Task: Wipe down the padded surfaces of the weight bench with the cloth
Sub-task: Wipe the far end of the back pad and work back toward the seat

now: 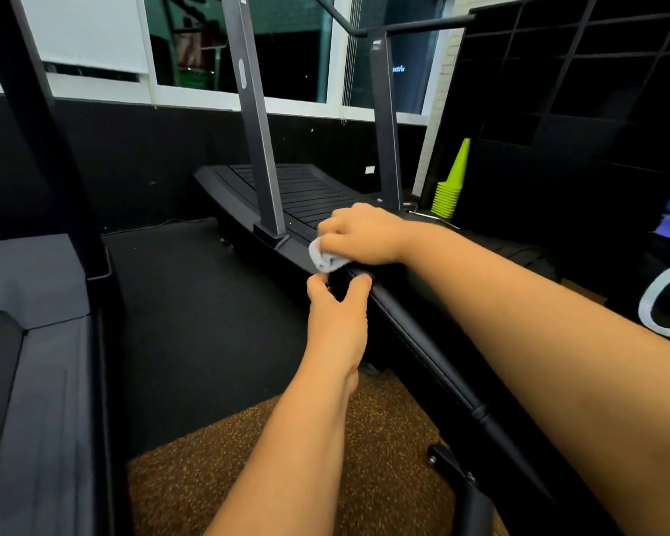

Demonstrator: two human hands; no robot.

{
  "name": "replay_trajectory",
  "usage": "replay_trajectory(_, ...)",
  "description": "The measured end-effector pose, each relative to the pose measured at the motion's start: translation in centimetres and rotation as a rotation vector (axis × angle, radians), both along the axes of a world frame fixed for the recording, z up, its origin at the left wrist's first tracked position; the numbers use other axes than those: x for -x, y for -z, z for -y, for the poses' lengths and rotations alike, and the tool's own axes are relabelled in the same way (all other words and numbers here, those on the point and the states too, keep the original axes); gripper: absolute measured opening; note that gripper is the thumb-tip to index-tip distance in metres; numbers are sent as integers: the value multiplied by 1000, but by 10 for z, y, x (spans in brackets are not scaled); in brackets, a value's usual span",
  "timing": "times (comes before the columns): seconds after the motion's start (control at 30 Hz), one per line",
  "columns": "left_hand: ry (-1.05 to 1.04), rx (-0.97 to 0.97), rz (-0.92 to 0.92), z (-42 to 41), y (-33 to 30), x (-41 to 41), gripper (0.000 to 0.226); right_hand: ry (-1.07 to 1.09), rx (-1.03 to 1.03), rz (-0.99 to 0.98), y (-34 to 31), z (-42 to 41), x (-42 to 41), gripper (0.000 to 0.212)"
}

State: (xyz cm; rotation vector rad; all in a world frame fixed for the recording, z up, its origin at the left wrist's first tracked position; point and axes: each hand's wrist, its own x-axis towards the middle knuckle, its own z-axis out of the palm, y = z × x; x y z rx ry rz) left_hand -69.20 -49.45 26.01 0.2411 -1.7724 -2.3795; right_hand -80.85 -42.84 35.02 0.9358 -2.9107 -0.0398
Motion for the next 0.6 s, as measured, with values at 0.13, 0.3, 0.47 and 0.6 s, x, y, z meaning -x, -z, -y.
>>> replay_trajectory(0.13, -20, 23, -1, -1, 2, 2, 59, 23, 146, 91, -3, -11, -4, 36)
replay_trajectory(0.3, -34, 29, 4, -3, 2, 3, 65, 242, 51, 89, -2, -22, 21, 83)
replay_trajectory(0.47, -64, 32, 11, -6, 4, 5, 66, 124, 95, 13, 3, -18, 6, 56)
replay_trajectory(0.6, -61, 44, 2, -6, 5, 5, 66, 208, 187, 31, 4, -49, 15, 75)
